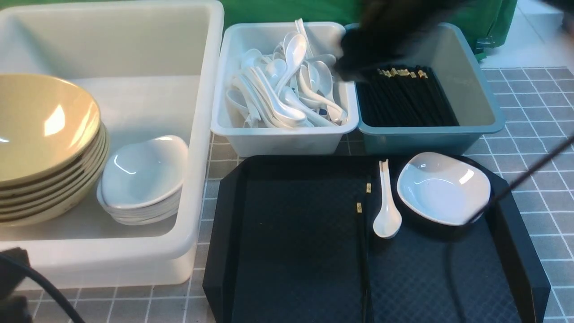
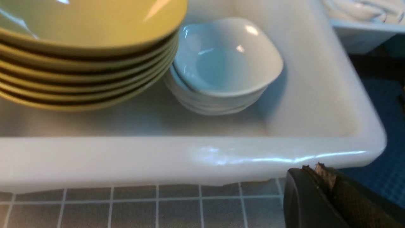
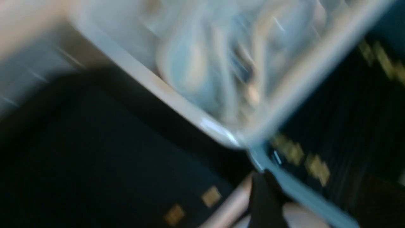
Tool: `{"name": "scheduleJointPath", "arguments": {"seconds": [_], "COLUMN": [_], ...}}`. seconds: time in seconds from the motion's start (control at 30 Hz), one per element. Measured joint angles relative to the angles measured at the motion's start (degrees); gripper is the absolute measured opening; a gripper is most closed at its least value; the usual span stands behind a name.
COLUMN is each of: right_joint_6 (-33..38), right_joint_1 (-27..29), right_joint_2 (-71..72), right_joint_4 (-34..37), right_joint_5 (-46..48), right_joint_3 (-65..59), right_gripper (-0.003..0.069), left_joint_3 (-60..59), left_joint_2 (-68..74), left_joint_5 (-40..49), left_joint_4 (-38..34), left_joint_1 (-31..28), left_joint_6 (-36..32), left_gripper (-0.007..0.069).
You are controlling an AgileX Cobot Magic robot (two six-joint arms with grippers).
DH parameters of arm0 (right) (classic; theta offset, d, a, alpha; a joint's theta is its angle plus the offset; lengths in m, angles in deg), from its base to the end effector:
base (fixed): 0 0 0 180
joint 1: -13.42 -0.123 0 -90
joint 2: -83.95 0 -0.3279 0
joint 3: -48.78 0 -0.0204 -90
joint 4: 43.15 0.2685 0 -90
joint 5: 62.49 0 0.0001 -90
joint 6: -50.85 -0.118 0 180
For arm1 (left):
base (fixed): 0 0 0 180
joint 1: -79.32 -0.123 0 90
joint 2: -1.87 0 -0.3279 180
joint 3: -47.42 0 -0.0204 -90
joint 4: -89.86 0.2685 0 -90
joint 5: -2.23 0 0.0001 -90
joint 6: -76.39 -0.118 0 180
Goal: On grey table put chopsticks spoon bowls plates into blue grey white boxes.
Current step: 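Reach for and grasp the small white dish on the black tray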
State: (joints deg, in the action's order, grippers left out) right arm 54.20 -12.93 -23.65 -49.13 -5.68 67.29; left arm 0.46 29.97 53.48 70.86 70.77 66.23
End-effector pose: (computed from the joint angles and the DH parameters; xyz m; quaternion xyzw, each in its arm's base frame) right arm 0.3929 0.1831 0.3630 -0.2587 0.9191 0.0093 0.2969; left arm 0.0625 -0.0209 0.3013 -0.0217 0.8804 -0.0870 0.4657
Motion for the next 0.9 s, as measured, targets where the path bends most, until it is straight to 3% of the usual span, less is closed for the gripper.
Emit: {"name": "scheduleJointPath", "arguments": {"seconds": [0.1,0.13,0.2,0.3,0.63,0.83,0.9], "right_joint_6": [1.72,2.12,2.83,3.26,13.04,13.11,13.01], "right_joint_1": [6.25,6.80,8.99,10.00,9.19,11.29,14.34], "right_joint_2": [1.12,1.12,0.92,0.27,-3.30,1.65,2.95], "right_joint_4": [2.60,3.02,4.67,6.75,22.80,20.63,17.79], "right_joint_5": [-1.81,-2.57,-8.33,-13.66,-9.16,-8.29,-8.22], "right_joint_3": [-13.03,-14.76,-23.46,-28.89,-29.23,-26.39,-25.90], "right_gripper": [0.0257,0.0246,0.0111,0.0036,0.0034,0.0091,0.0187], "left_joint_3": [-5.61,-5.94,-8.32,-8.64,-8.70,-8.70,-8.70], "left_joint_2": [0.05,0.05,0.05,0.05,0.05,0.05,0.05], "left_joint_5": [-4.76,-4.76,-8.76,-10.77,-11.19,-11.19,-11.19], "left_joint_4": [-0.40,-0.45,-1.24,-1.64,-1.76,-1.76,-1.76], "left_joint_1": [0.00,0.00,0.00,0.00,0.00,0.00,0.00], "left_joint_6": [-0.08,-0.08,-0.08,-0.08,-0.13,-0.30,-0.30], "left_gripper": [-0.0010,-0.0010,-0.0010,-0.0010,-0.0010,-0.0010,-0.0010]}}
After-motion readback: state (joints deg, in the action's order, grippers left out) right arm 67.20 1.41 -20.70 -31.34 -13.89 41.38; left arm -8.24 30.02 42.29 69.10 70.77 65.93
